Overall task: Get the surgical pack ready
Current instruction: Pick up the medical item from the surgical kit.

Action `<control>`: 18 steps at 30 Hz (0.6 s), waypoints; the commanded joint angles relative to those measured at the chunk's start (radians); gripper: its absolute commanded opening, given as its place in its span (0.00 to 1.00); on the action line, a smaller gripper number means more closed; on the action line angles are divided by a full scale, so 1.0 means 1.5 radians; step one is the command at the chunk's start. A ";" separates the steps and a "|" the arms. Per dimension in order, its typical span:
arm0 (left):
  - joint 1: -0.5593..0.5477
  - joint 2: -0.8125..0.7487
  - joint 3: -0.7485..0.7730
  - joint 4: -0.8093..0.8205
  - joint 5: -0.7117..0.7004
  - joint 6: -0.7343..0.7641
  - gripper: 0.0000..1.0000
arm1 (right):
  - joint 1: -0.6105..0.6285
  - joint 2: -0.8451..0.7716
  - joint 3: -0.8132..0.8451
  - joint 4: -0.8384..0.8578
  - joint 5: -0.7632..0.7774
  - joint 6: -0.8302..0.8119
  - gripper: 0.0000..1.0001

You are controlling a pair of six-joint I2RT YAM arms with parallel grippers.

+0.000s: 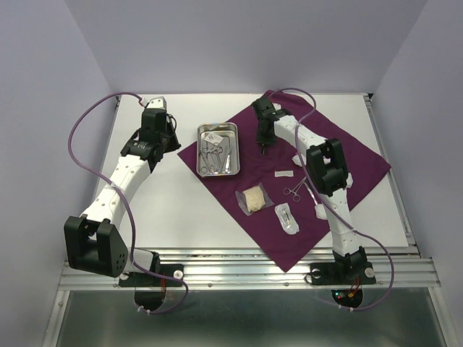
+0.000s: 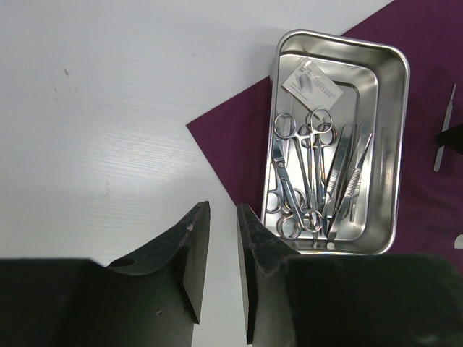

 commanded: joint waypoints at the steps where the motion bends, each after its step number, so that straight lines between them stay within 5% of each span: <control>1: 0.003 -0.017 0.002 0.011 -0.008 0.007 0.33 | -0.003 -0.027 -0.024 0.013 -0.014 0.000 0.04; 14: 0.003 -0.016 0.002 0.013 -0.012 0.007 0.33 | -0.003 -0.106 -0.033 0.037 -0.039 -0.004 0.01; 18: 0.003 -0.015 0.002 0.012 -0.011 0.006 0.33 | -0.003 -0.100 -0.033 0.026 -0.017 -0.007 0.08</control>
